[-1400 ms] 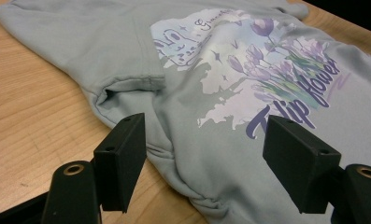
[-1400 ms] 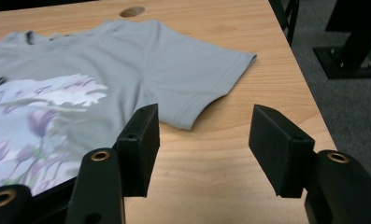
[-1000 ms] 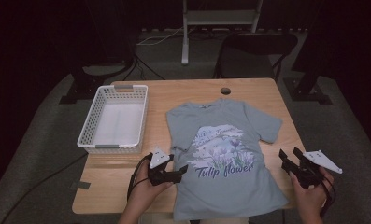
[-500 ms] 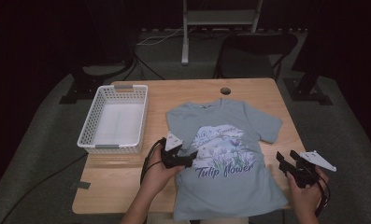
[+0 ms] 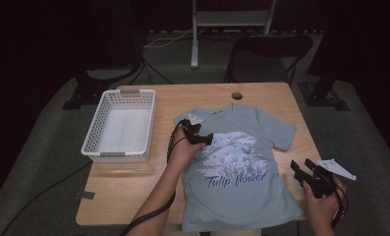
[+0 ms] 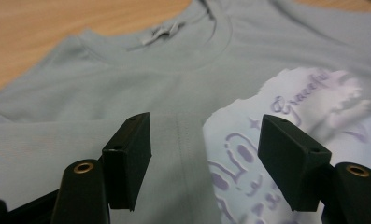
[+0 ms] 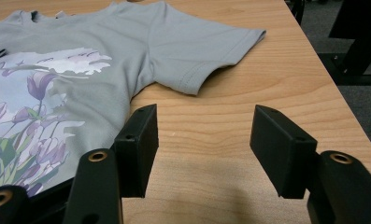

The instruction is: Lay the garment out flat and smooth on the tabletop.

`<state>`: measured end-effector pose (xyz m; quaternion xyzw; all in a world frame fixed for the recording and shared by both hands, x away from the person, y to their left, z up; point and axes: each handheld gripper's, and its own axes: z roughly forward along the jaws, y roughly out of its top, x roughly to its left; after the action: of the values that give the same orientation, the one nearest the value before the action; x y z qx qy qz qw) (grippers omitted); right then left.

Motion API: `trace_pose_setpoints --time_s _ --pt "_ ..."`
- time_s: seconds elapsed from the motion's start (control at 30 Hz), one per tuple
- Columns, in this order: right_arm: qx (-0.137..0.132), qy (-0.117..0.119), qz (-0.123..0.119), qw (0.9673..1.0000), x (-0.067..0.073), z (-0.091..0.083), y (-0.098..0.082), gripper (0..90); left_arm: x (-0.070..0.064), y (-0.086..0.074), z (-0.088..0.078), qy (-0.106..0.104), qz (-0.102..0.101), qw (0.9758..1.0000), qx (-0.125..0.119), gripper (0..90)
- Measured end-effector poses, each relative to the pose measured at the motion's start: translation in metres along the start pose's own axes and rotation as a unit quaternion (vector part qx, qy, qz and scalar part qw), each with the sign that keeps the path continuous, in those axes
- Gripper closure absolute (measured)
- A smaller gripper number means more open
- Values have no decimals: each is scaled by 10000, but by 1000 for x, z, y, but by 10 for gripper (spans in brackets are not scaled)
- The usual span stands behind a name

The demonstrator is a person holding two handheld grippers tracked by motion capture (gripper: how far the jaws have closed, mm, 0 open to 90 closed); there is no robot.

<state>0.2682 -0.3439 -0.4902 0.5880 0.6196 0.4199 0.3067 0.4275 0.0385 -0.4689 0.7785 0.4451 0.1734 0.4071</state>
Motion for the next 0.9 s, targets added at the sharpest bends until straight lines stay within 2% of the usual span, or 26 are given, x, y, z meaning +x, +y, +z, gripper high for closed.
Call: trace_pose_setpoints --time_s 0.1,0.23,0.33,0.4,0.47,0.5,0.57,0.7,0.77,0.9 --pt "-7 2 -4 10000 0 0 0 414 0 1 12 188 49 9998 74 394" --pt "-11 -8 -11 10000 0 0 0 413 2 1 26 425 222 9981 387 441" --pt "4 -2 -22 10000 1 0 0 413 0 3 31 458 277 9980 323 450" --pt "7 5 -27 10000 1 0 0 413 2 3 33 475 178 9985 215 502" --pt "3 11 -20 10000 0 0 0 413 2 3 35 522 243 9982 170 578" --pt "1 12 -16 10000 0 0 0 414 1 4 36 509 312 9981 181 593" --pt "-2 14 -12 10000 0 -1 0 413 -1 5 37 402 367 9984 162 683" --pt "-12 24 19 10000 0 -1 0 414 -7 6 41 335 485 9982 128 745" --pt "-16 32 37 10000 0 -1 0 414 -7 8 43 139 505 9985 125 806" --pt "-3 33 46 10000 -1 -1 -1 414 -3 9 43 47 307 9994 119 843"
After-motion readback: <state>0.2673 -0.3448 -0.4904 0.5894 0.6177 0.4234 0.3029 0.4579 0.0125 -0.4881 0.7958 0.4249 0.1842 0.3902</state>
